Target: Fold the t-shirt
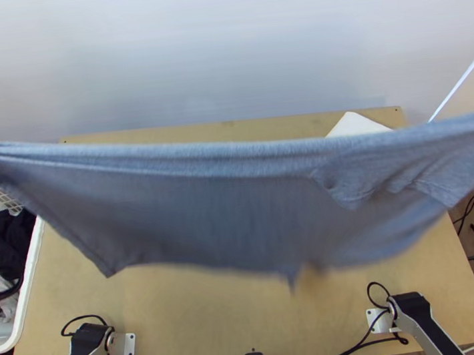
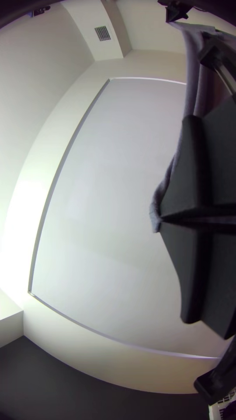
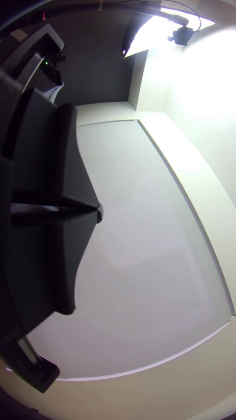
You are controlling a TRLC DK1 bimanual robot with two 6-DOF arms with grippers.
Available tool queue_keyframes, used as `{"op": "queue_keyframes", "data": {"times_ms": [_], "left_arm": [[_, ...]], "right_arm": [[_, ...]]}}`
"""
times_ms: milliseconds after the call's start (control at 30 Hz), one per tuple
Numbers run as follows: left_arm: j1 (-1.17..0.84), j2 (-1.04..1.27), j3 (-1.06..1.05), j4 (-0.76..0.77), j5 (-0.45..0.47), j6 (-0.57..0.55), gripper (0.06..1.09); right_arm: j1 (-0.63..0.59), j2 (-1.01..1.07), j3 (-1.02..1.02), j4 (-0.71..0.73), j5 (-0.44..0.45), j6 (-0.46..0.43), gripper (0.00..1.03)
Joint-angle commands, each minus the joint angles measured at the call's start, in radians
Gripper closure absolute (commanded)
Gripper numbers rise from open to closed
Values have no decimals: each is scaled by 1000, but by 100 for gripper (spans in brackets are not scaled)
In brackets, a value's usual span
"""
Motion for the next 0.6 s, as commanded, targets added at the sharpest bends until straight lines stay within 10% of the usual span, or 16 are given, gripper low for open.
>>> {"op": "queue_keyframes", "data": {"times_ms": [0,567], "left_arm": [[-5,-77,-40,-58,-1,1,105],[-24,-378,-838,-66,20,4,105]], "right_arm": [[24,6,34,-46,-2,12,100],[17,117,-768,377,-1,17,100]]}}
